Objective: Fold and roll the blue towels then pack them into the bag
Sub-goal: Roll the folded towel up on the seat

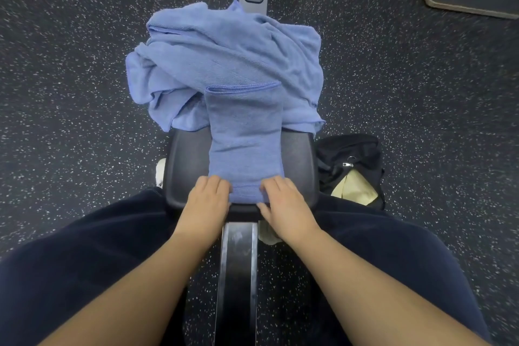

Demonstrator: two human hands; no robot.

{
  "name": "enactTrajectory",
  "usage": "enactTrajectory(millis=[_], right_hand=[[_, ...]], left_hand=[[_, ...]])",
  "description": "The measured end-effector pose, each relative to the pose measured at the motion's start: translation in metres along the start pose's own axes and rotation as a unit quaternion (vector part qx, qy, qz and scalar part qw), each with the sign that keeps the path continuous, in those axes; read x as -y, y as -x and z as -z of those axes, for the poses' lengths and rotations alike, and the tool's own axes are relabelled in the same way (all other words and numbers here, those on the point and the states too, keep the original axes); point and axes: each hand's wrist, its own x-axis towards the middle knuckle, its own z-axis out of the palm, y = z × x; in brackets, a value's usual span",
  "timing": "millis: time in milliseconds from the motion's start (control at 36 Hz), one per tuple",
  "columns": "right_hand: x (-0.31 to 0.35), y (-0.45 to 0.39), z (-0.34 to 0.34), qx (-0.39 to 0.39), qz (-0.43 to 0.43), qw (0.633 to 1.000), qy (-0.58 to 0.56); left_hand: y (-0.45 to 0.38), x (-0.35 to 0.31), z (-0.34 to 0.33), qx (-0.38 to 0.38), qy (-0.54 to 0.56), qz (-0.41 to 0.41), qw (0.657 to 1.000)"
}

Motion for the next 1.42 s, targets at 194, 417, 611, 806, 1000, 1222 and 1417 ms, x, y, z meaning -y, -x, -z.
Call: enactTrajectory(millis=[194, 417, 611, 806, 1000, 1222, 1417], right_hand=[[-0.002, 0.0, -0.005, 0.028, -0.009, 0.999, 0.023], [-0.005, -0.007, 0.005, 0.023, -0.013, 1.0, -0.002], [0.001, -0.017, 0.015, 0.035, -0.057, 0.997, -0.031], [-0.011, -0.019, 0.021, 0.087, -0.063, 0.994, 0.03], [-0.01, -0.01, 0.008, -0.054, -0.029, 0.998, 0.024], [-0.001, -0.01, -0.002, -0.132, 0.026, 0.991, -0.013], [-0.009, -0.016, -0.005, -0.082, 0.007, 0.996, 0.018]], left_hand=[[-0.002, 0.002, 0.004, -0.028, -0.018, 0.008, 0.999], [-0.009, 0.005, 0.004, -0.014, -0.001, 0.08, 0.997], [-0.023, -0.003, 0.012, 0.07, 0.031, 0.171, 0.982], [-0.023, -0.001, 0.016, 0.089, 0.032, 0.156, 0.983], [-0.026, -0.001, 0.016, 0.099, 0.046, 0.172, 0.979], [-0.025, 0.0, 0.018, 0.075, 0.067, 0.175, 0.979], [-0.022, 0.007, 0.02, 0.065, 0.106, 0.191, 0.974]])
